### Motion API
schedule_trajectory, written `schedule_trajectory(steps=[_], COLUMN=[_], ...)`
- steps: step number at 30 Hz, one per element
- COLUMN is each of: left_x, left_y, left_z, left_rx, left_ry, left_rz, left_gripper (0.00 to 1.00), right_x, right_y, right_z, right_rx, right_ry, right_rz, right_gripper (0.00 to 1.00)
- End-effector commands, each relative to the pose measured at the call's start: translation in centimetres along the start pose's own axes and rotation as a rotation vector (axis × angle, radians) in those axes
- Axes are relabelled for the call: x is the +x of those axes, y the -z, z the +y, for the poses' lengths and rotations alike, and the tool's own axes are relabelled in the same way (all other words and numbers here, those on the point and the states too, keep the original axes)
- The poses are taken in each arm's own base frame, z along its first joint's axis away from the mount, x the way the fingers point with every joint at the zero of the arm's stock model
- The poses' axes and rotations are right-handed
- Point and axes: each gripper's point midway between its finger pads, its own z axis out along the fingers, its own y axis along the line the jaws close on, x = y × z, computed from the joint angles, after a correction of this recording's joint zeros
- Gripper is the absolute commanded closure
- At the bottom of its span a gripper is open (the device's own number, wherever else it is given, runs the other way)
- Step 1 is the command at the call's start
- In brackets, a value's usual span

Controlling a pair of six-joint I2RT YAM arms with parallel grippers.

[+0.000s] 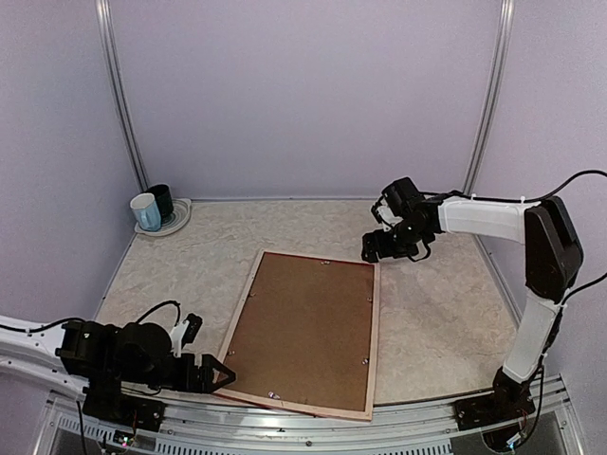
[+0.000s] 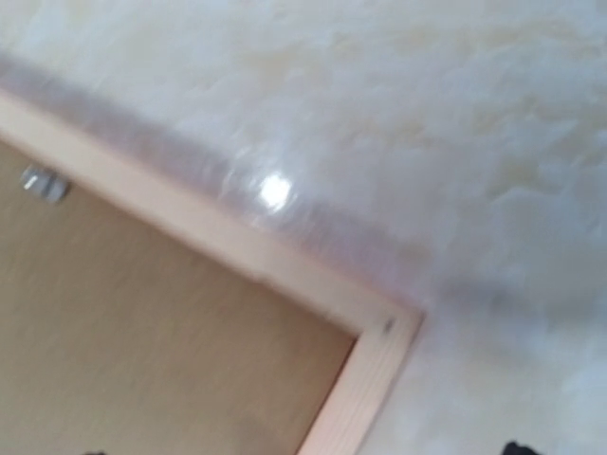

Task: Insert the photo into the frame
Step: Rotate the photo frame at the center of the board.

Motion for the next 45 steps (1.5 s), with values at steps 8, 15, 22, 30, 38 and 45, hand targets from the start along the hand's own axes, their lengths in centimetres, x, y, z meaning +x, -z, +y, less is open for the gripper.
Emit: schedule_trajectory(steps=[8,15,22,30,38,45], left_x=[3.6,4.0,3.4,1.6,-1.5,-6.0], left_y=[-0.6,-2.0,-3.7,-5.1,-6.1,-6.3], left_z=[-3.0,-3.6,-2.2,-0.3,1.1,2.7], left_rx=[-0.059,-0.069,-0.1,-0.124,-0.198,-0.248], left_ry=[0.012,-0.013,-0.004,0.019,0.008,0.017], left_rz=[0.119,0.133,0.124,0.09,0.03,-0.055], left_gripper=[0.01,0.01,0.01,0.01,0.01,0.01], right_x=[-2.6,-2.6,-3.1,-2.6,-1.5,0.2], right_y=[-3.5,-5.3,-6.3,-7.7,-7.9,-7.3], right_z=[-2.0,-2.4,-2.2,-1.7,-2.8,-4.1], right_rx=[-0.029,-0.025,-0.045,-0.109,-0.14,-0.142], right_ry=[-0.005,0.014,0.015,0.019,-0.003,-0.01], right_rz=[-0.004,0.015,0.021,0.04,0.067,0.09], right_gripper=[0.1,0.1,0.1,0.1,0.11,0.11])
